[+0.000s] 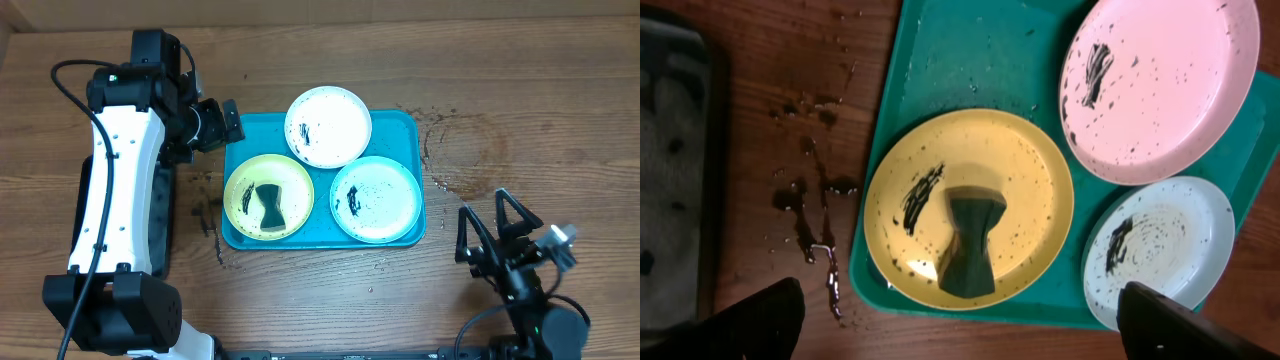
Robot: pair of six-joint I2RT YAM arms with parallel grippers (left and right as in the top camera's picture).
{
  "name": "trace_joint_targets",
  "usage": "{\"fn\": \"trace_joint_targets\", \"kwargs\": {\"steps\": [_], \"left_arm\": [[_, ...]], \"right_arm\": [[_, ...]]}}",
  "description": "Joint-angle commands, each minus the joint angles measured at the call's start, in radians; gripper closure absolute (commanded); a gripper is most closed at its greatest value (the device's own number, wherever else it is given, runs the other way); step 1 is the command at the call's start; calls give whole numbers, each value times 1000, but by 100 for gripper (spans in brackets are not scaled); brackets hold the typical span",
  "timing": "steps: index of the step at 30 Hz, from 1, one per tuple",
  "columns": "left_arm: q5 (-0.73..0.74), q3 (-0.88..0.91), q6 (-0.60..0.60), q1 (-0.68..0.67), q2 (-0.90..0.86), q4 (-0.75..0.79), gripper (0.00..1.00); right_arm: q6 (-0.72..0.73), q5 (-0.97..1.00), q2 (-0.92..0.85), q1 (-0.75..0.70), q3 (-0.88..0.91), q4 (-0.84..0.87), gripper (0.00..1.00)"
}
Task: Clean dirty plates on tray and stack at the side
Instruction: 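Move the right gripper over the tray toward the yellow plate rim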
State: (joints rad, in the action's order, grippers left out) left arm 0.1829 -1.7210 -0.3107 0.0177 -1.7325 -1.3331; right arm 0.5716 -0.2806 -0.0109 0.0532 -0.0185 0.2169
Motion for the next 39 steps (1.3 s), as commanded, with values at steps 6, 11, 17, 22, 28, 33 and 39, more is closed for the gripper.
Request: {"fn": "trace_joint_targets", "kwargs": {"steps": [6, 11, 17, 22, 28, 33, 39], "left_arm": [[2, 11, 11, -5, -2, -32, 0], [2, 11, 12, -5, -2, -44, 0], [2, 11, -13, -5, -2, -54, 0], [3, 11, -37, -5, -2, -56, 0], [16, 11, -37, -5, -2, -58, 0], [54, 11, -37, -5, -2, -53, 0], [54, 11, -37, -5, -2, -55, 0]], "right_arm": [[257, -69, -3, -5, -153, 343, 0], [-81, -130, -191, -5, -611, -324, 0], [-278, -316, -653, -2, -1184, -1044, 0], [-221, -678, -989, -2, -1440, -1098, 15], [-142, -428, -1252, 208, -1445, -1054, 37], [33, -14, -1496, 448, -1445, -1058, 41], [109, 49, -1792, 525, -1445, -971, 40]]}}
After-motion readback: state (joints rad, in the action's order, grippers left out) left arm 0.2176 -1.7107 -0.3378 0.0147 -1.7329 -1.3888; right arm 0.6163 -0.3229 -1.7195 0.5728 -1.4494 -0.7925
